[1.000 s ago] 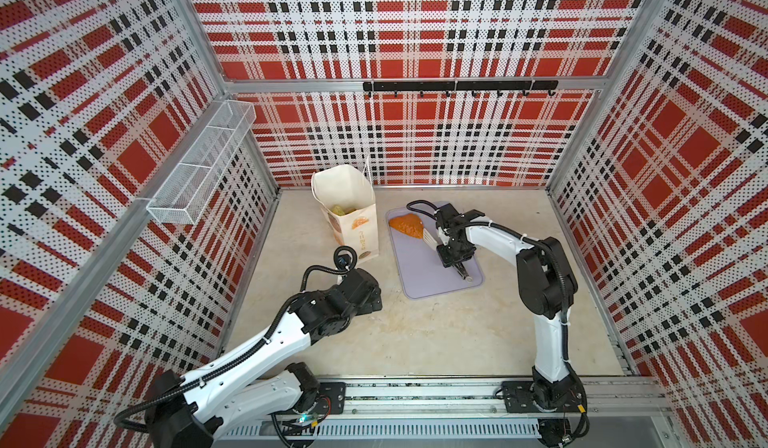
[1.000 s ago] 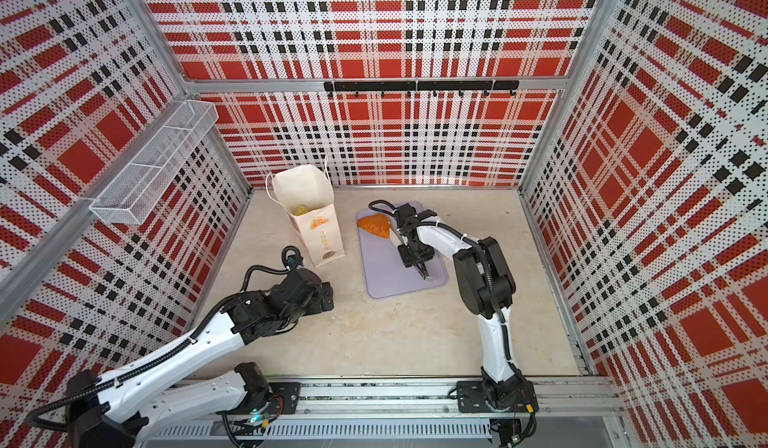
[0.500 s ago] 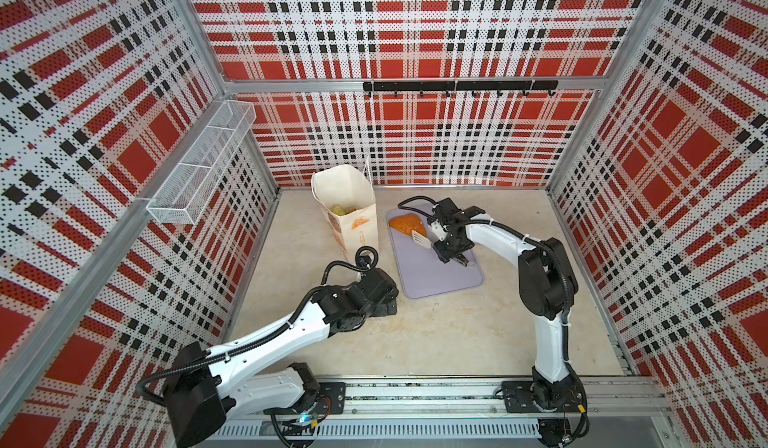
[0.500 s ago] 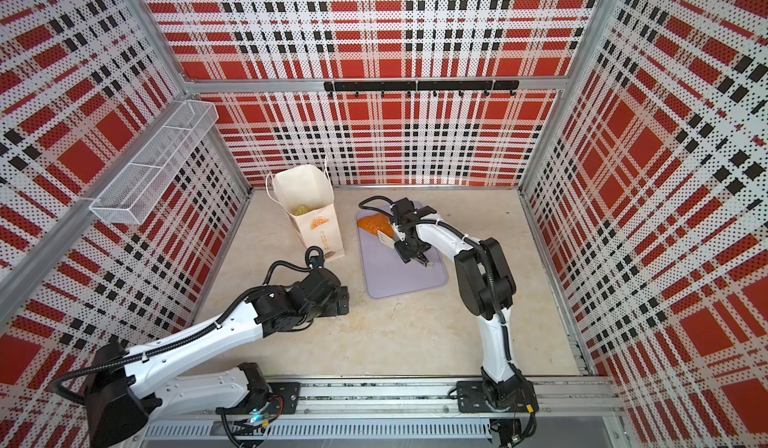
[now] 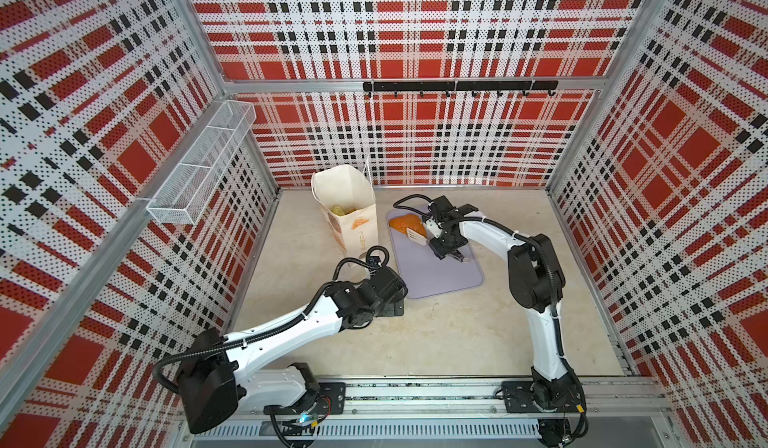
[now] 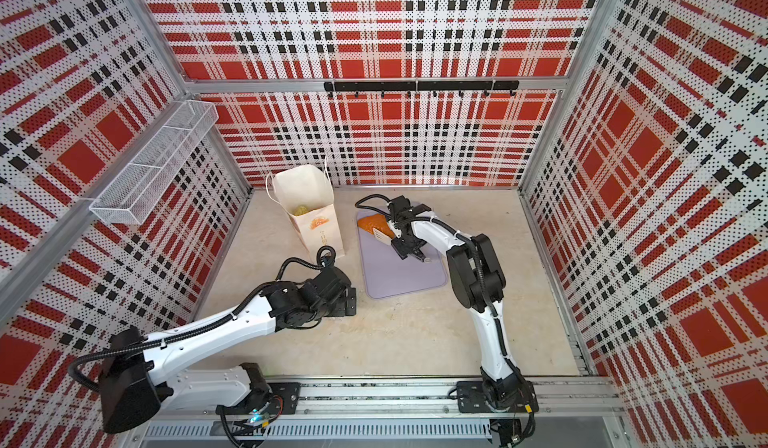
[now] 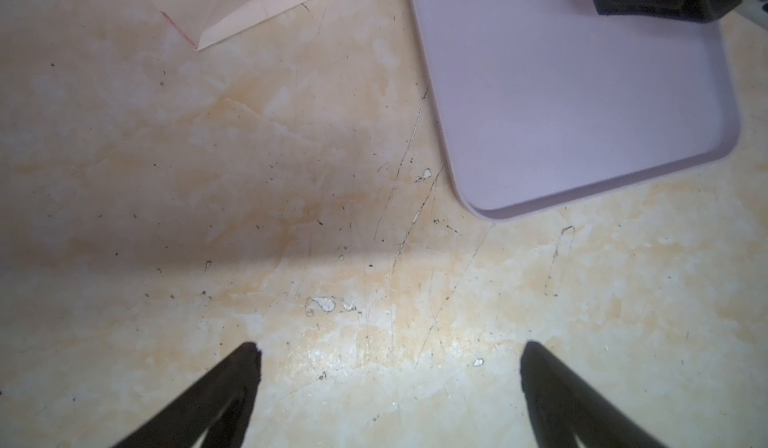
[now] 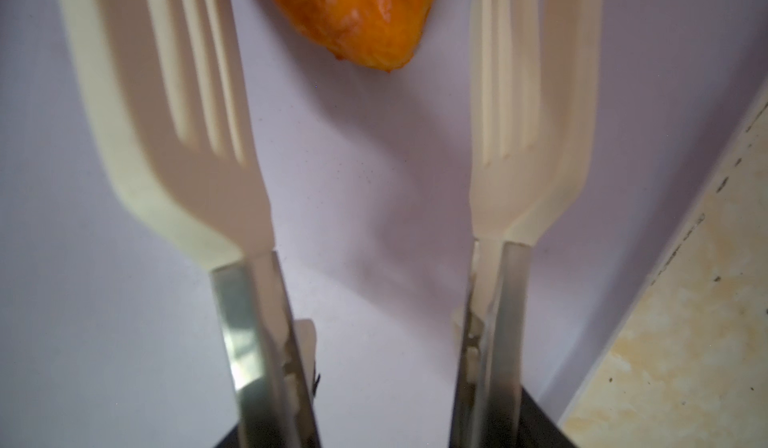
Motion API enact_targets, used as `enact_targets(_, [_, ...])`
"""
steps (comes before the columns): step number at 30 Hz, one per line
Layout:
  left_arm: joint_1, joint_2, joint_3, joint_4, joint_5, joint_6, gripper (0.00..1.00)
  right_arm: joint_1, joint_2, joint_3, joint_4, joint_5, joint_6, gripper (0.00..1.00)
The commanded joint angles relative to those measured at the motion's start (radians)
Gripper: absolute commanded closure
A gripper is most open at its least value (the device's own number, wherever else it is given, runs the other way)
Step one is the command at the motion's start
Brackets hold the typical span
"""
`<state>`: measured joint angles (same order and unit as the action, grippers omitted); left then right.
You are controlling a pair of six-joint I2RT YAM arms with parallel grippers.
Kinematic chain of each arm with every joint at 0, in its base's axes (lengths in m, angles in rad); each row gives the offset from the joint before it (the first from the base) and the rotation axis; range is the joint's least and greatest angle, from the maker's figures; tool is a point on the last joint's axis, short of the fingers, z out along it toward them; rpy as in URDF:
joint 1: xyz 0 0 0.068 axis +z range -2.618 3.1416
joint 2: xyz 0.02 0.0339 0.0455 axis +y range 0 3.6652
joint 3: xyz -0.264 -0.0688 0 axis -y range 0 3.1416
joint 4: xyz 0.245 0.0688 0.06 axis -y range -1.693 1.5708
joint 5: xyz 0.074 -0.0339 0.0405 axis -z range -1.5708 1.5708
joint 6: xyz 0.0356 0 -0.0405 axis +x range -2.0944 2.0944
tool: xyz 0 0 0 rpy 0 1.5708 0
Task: Place the fake bread into the paper bag
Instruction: 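Lower the tongs with right gripper onto the orange bun and pinch it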
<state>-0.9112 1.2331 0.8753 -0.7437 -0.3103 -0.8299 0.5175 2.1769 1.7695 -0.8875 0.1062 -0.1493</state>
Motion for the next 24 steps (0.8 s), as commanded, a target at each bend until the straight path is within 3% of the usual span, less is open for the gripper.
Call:
enact_targets(1, [-0.01, -0.004, 0.015, 0.009, -0.007, -0.009, 0.0, 0.009, 0.033, 0.041, 0.026, 0.003, -0.029, 0.41])
enact_targets(16, [-0.012, -0.032, 0.001, 0.014, -0.016, 0.011, 0.01, 0.038, 0.115, 0.16, -0.034, 0.055, -0.012, 0.43])
enact_targets(20, [0.003, -0.063, -0.006, 0.01, -0.023, 0.018, 0.01, 0.037, 0.113, 0.159, -0.031, 0.053, -0.014, 0.47])
enact_targets(24, [0.022, -0.095, -0.012, 0.001, -0.024, 0.026, 0.0, 0.038, 0.109, 0.156, -0.051, 0.046, -0.014, 0.58])
